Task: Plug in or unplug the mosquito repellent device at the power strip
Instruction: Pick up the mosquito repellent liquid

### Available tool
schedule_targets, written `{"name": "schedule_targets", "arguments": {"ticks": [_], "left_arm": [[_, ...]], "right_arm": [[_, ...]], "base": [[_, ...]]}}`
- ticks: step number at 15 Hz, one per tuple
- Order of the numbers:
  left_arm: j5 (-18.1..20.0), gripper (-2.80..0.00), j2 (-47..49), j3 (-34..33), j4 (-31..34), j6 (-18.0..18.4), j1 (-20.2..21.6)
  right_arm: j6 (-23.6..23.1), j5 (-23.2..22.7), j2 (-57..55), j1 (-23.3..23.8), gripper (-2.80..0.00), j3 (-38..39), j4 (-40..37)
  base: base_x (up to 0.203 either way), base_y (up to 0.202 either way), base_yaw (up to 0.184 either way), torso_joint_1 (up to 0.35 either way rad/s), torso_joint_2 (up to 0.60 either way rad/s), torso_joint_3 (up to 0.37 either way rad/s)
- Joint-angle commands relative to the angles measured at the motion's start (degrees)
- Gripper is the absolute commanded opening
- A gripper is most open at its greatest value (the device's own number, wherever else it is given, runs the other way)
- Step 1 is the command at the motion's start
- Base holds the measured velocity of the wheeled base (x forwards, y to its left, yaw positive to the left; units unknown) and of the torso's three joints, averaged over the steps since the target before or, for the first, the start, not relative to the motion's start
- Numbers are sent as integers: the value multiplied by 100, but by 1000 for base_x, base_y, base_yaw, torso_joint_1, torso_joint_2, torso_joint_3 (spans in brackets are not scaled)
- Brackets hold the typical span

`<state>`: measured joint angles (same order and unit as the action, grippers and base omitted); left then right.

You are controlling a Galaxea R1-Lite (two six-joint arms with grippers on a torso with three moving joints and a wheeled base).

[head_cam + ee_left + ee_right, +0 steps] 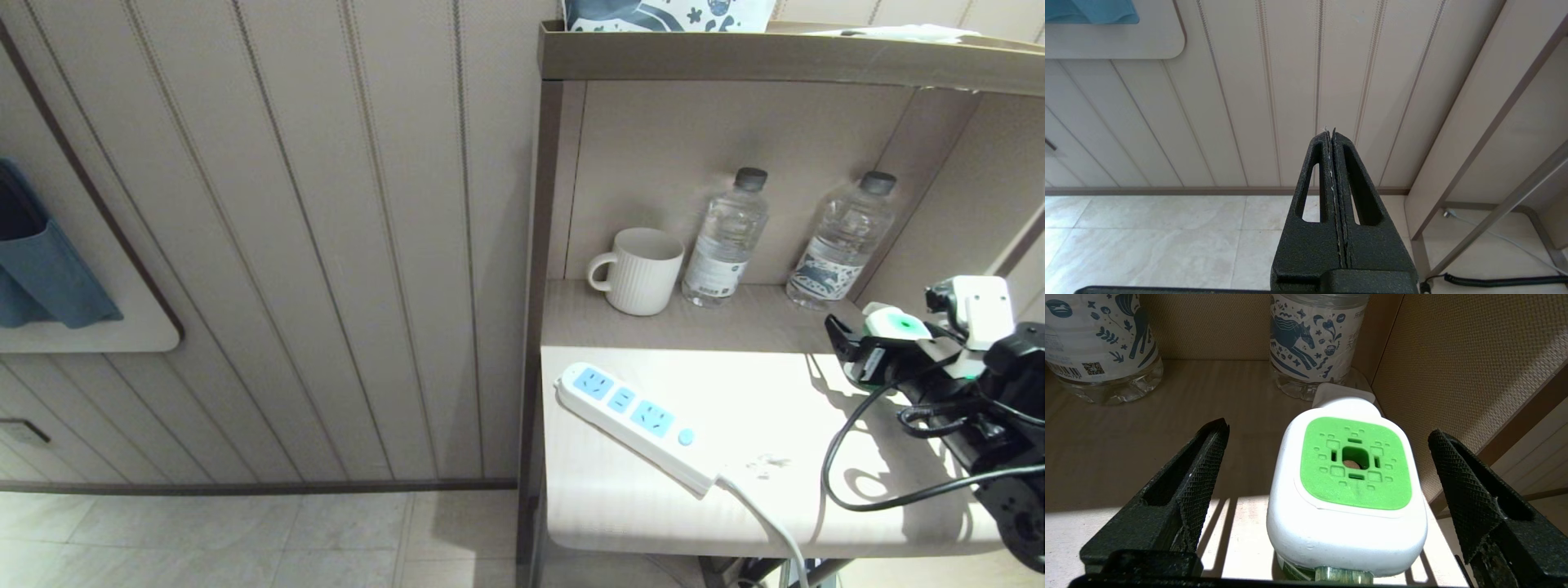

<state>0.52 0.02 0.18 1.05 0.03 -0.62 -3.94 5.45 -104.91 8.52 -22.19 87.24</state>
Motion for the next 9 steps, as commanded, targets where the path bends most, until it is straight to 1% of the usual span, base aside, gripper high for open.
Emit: {"name": "schedule_targets", "arguments": {"ticks": [1,9], "left_arm": [[0,-280,6,-1,1,-3,1],[0,-280,6,-1,1,-3,1]], "right_arm": [[-2,0,-65,-8,0,-49,272],[-2,-9,-126,-27,0,-173,272]], "base": [[0,0,0,0,0,0],[0,0,0,0,0,0]]}}
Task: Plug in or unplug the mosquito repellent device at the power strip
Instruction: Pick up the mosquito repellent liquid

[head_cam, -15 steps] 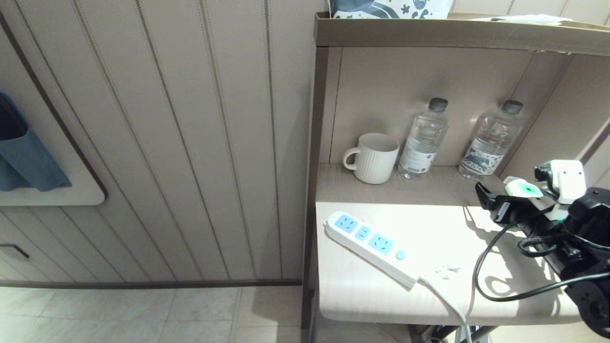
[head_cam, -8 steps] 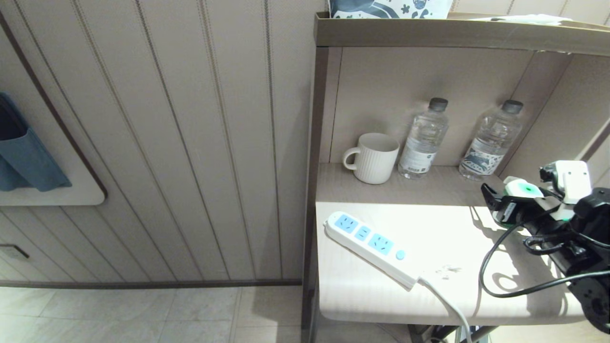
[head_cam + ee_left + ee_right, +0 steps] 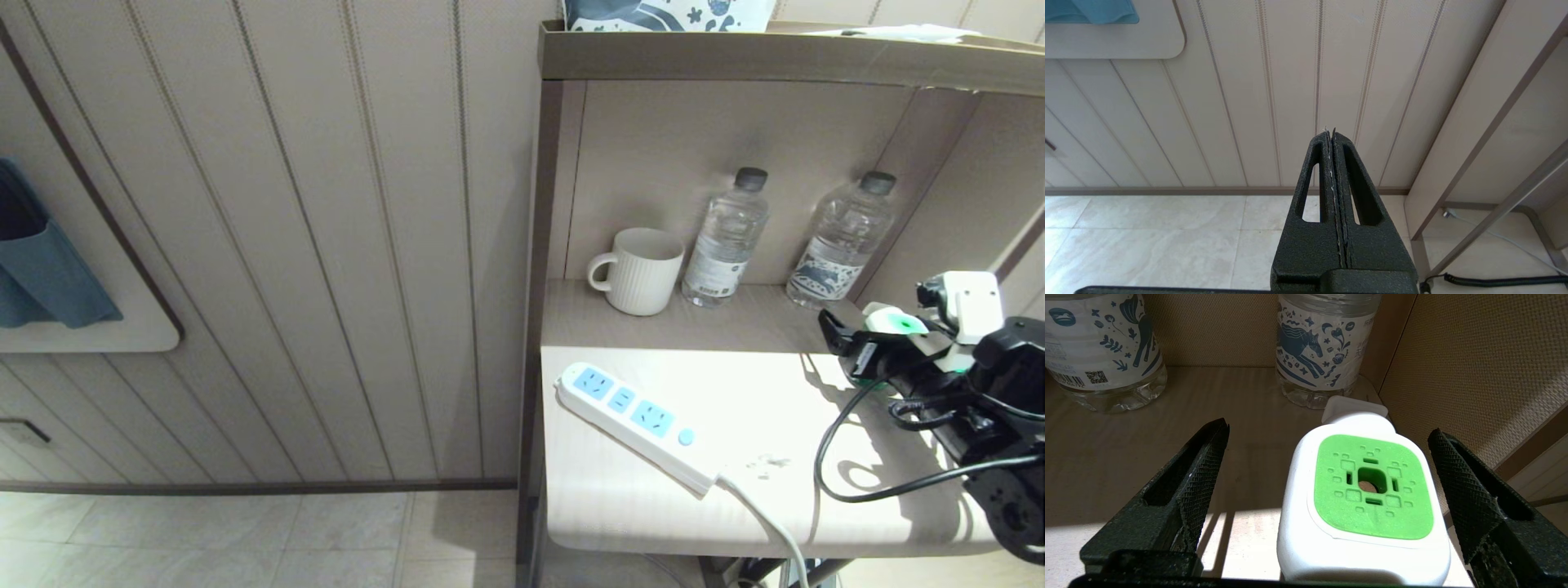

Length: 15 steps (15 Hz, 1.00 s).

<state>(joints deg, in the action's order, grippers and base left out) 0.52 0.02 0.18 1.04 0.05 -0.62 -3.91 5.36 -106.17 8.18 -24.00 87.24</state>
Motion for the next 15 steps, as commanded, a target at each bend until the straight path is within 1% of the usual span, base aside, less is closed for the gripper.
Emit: {"name": "schedule_targets", "arguments": {"ticks": [1,5,7,10,15], "left_arm": [[0,-280,7,-1,1,-5,1],[0,-280,9,-1,1,-5,1],[0,-280,6,-1,1,0,1],[0,-280,6,-1,1,4,1],[0,-280,6,-1,1,-5,1]], "right_arm": [[-4,-7,5,8,0,37,272],[79,-79,-5,35,0,40,271],[233,-290,13,201,0,7,259],[312,-510,26,281,0,-25,250],[295,-519,0,272,0,-140,118]], "base": [[0,0,0,0,0,0],[0,0,0,0,0,0],[0,0,0,0,0,0],[0,0,0,0,0,0],[0,0,0,0,0,0]]}}
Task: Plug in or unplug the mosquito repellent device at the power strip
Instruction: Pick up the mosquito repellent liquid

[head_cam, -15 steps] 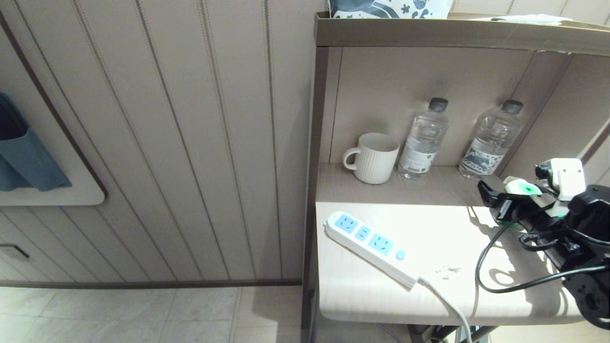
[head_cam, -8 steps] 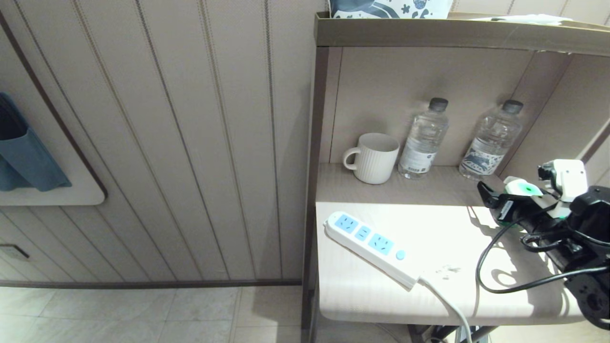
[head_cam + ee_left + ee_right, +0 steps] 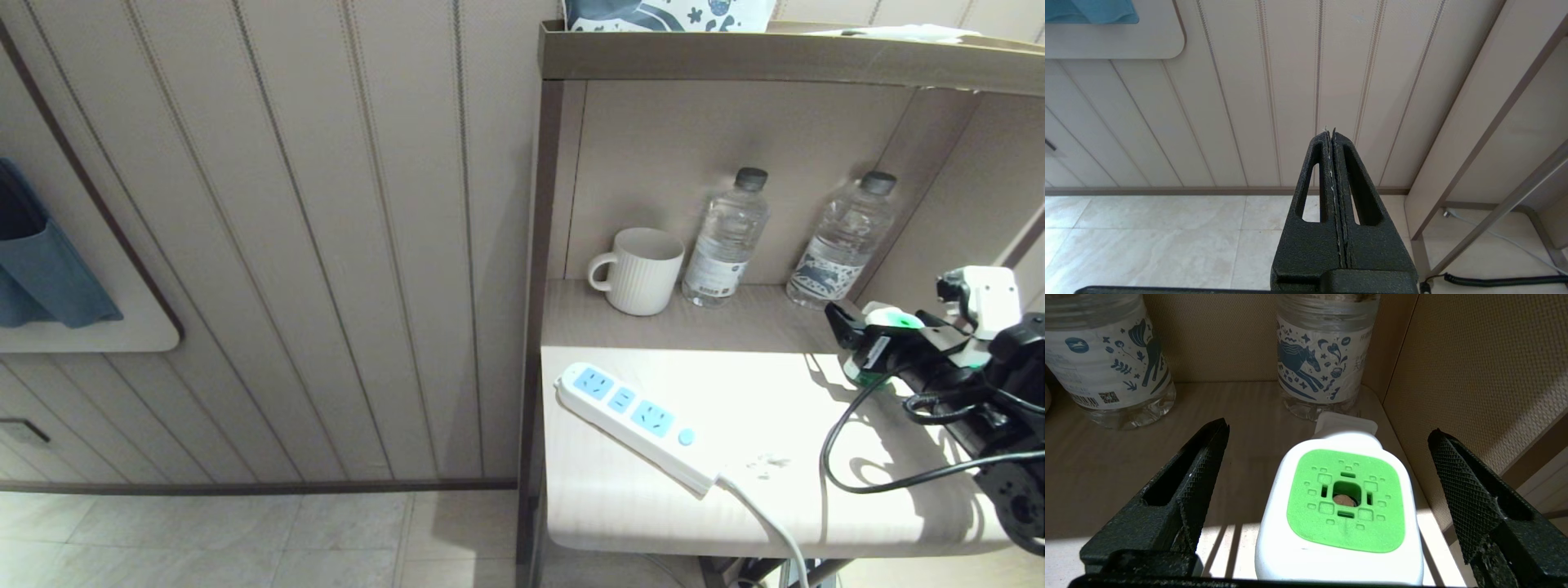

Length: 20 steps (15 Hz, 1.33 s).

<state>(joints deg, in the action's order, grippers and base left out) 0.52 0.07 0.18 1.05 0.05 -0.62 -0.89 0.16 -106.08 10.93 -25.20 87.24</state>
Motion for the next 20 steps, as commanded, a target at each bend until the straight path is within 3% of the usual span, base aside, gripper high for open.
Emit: {"name": "schedule_targets", "arguments": {"ticks": [1,3,4,16,20], "left_arm": [[0,-280,1,-1,1,3,1],[0,-280,1,-1,1,-4,1],[0,-280,1,-1,1,-2,1],[0,-280,1,-1,1,-5,1],[0,-280,1,-1,1,-5,1]], "right_arm": [[-8,2,-27,-4,0,-47,118],[-8,2,-35,-4,0,-38,118],[-8,2,-46,-10,-280,-40,109],[-89,-71,-78,0,-280,1,85],[-77,-83,1119,-22,-280,-61,-953]], "base": [[0,0,0,0,0,0],[0,0,0,0,0,0],[0,0,0,0,0,0],[0,0,0,0,0,0],[0,0,0,0,0,0]]}}
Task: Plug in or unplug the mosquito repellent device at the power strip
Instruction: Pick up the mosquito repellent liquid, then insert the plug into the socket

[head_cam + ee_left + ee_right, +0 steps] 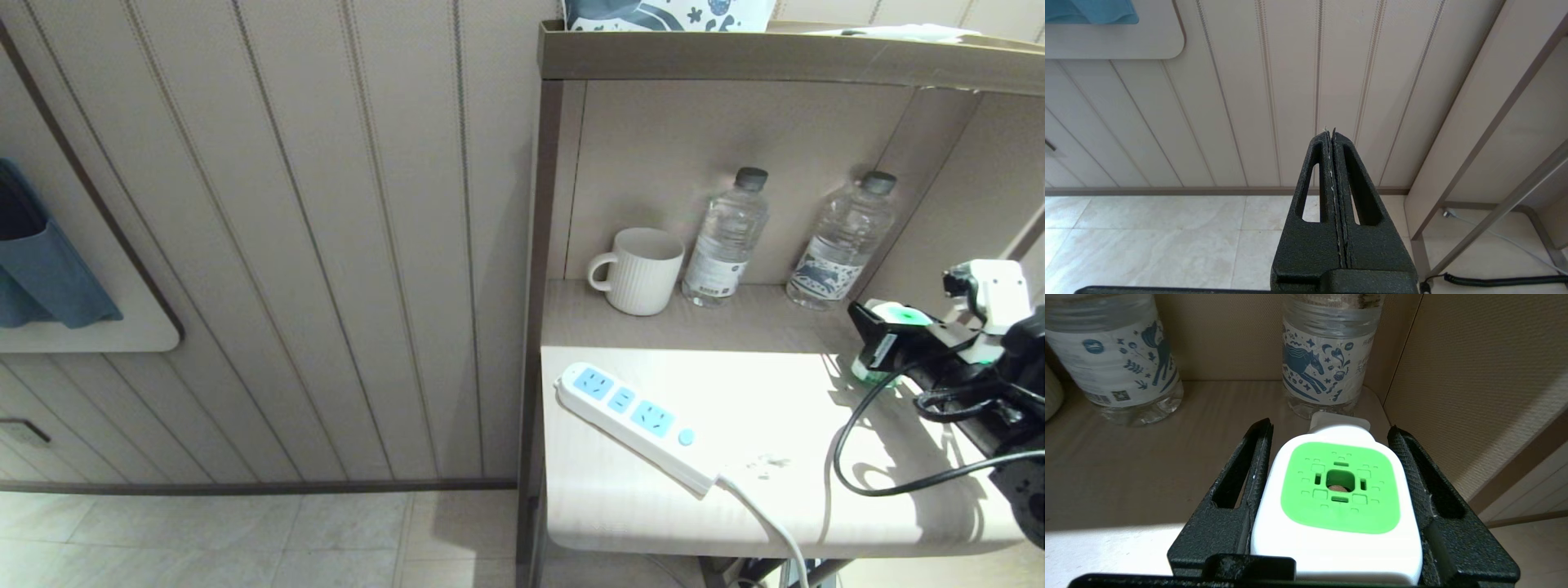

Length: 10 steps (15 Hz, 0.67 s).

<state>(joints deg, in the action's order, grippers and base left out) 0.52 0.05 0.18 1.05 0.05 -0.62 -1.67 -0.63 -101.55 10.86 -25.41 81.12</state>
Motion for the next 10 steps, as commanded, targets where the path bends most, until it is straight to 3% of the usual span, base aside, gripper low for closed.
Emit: {"name": "schedule_targets", "arguments": {"ticks": [1,5,8,10], "left_arm": [[0,-280,4,-1,1,4,1],[0,-280,4,-1,1,-5,1],[0,-280,4,-1,1,-5,1],[0,-280,4,-1,1,3,1]], "right_arm": [[4,0,1062,-24,-280,-92,-807],[16,23,2714,-122,-280,-641,-3454],[190,14,3714,-453,-280,-2068,-6610],[356,-1,3954,-709,-280,-3156,-8292]], "base": [[0,0,0,0,0,0],[0,0,0,0,0,0],[0,0,0,0,0,0],[0,0,0,0,0,0]]}}
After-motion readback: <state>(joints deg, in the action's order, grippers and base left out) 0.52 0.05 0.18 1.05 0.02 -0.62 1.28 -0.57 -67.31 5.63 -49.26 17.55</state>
